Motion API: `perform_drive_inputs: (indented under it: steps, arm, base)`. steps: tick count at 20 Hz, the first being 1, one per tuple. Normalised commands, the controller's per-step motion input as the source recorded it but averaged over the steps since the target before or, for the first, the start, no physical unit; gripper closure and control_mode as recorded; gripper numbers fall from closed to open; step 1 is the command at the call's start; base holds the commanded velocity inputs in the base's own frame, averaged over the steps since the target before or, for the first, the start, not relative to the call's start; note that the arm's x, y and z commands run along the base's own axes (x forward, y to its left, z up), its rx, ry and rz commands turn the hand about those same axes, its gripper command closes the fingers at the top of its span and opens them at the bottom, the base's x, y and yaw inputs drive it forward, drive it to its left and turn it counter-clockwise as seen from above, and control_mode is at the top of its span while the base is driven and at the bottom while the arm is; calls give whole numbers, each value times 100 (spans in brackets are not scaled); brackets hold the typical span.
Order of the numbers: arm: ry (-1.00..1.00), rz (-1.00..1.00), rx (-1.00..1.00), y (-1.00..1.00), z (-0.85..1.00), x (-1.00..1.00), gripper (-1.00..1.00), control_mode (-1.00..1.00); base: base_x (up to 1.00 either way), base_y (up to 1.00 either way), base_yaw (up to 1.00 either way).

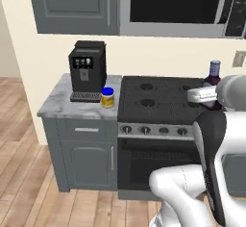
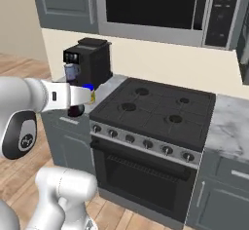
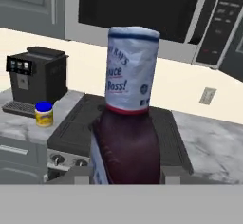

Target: Take 2 condiments from the cabinet and move them on the counter near the stove.Make sure the condiments are lined up with each other, next to each other.

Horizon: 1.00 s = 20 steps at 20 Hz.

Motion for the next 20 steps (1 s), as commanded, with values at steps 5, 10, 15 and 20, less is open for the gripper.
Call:
perform_drive_inputs:
  steps: [5,10,15,20]
  arm:
    - [0,0,0,0,0,0,100,100]
    - [0,0,0,0,0,0,100,100]
    - [0,0,0,0,0,0,100,100]
    - [0,0,0,0,0,0,100,100]
  base:
    - [76,67,3]
    - [19,92,0]
    - [7,85,0]
    - [53,27,0]
